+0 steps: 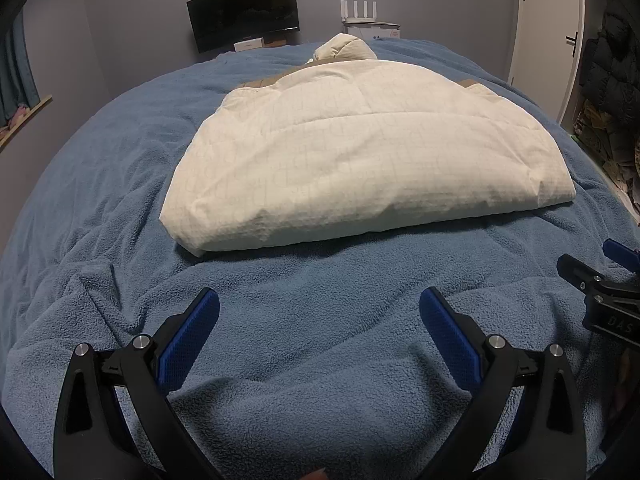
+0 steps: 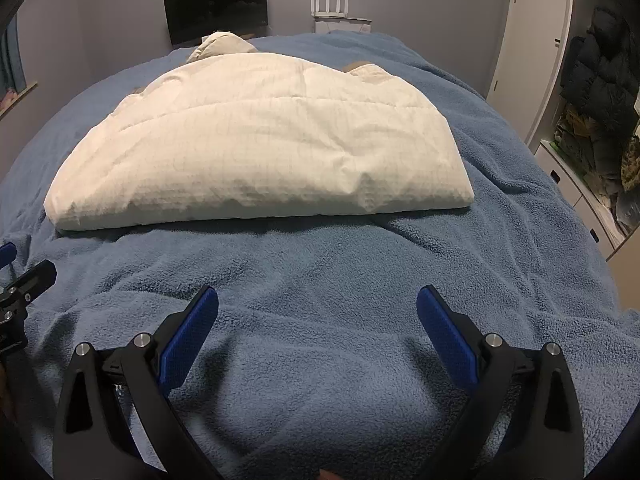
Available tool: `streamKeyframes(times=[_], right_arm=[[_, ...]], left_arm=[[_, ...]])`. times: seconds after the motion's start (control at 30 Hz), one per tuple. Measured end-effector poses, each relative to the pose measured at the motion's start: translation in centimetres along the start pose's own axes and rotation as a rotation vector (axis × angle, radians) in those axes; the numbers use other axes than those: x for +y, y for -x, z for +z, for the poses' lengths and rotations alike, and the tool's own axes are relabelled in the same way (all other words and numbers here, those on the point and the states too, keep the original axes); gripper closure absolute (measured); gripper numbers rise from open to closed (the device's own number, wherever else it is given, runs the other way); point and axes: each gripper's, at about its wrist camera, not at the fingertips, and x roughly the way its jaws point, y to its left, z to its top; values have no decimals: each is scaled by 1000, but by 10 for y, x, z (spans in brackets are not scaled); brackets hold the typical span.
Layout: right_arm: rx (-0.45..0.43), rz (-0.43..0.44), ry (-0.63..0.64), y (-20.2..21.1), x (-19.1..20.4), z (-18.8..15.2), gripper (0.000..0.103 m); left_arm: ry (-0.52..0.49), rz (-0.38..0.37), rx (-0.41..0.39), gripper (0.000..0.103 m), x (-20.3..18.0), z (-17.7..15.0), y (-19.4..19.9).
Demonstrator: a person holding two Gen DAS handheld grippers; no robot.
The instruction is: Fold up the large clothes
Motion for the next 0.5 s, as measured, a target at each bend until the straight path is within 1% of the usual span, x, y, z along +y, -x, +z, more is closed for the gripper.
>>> streamKeyframes(times=[0.5], right_arm=[[4, -1, 3, -1, -1, 0, 8]], left_arm=[[1, 1, 1, 7, -2, 0, 0]])
